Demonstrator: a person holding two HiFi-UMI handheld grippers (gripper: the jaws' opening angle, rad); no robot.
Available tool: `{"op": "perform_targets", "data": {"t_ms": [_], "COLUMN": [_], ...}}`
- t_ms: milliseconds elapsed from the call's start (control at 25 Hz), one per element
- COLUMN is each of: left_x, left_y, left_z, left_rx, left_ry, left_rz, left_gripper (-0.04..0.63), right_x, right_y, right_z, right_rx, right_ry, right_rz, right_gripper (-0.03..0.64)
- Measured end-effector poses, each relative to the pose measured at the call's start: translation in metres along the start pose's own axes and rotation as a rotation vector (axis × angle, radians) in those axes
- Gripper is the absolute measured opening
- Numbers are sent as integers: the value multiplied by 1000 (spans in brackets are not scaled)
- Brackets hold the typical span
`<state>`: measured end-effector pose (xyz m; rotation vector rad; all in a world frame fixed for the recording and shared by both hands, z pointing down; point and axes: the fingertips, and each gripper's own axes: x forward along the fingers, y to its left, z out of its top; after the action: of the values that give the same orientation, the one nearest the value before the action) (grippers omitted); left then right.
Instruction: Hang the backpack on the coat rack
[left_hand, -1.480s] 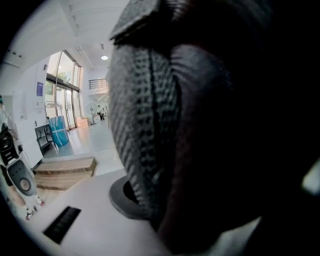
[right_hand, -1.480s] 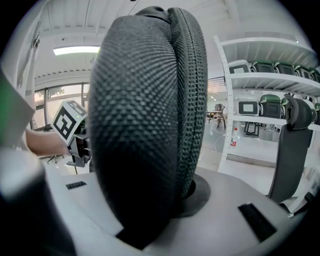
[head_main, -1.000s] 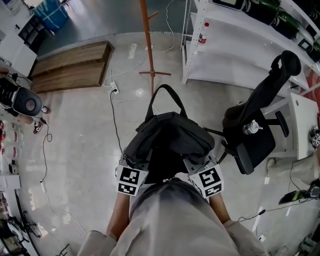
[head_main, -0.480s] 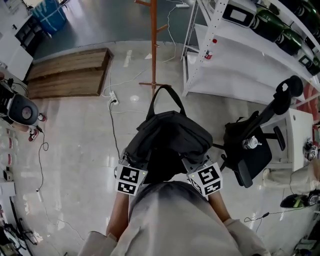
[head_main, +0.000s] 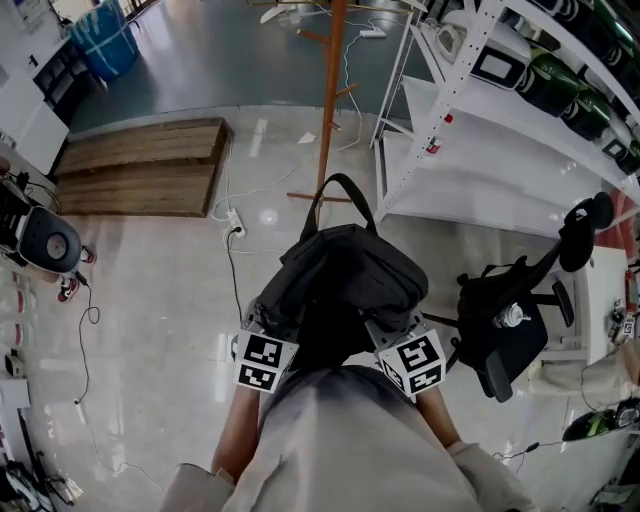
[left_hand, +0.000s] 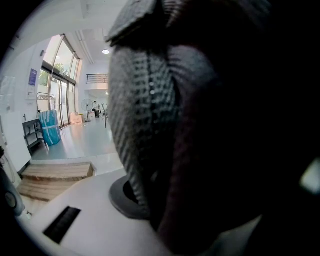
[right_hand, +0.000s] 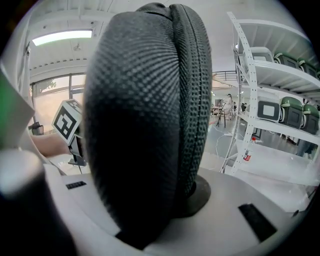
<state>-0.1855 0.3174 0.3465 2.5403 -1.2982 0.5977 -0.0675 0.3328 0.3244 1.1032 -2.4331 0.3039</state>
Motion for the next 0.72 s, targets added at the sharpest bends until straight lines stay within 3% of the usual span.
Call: {"op": "perform_targets", "data": {"t_ms": [320,720], "left_x": [11,30], "left_y": [51,82], "left_z": [10,23], "left_rx": [16,36], "left_ry": [-3,-9], "left_rz": [-13,-41], "left_gripper": [129,129], "right_x": [44,72], "right_y": [0,-13], "right_z": [26,45], "right_rx": [6,23], "right_ry": [-10,-11], "right_rz": [-15,-42], "right_gripper": [98,100]}}
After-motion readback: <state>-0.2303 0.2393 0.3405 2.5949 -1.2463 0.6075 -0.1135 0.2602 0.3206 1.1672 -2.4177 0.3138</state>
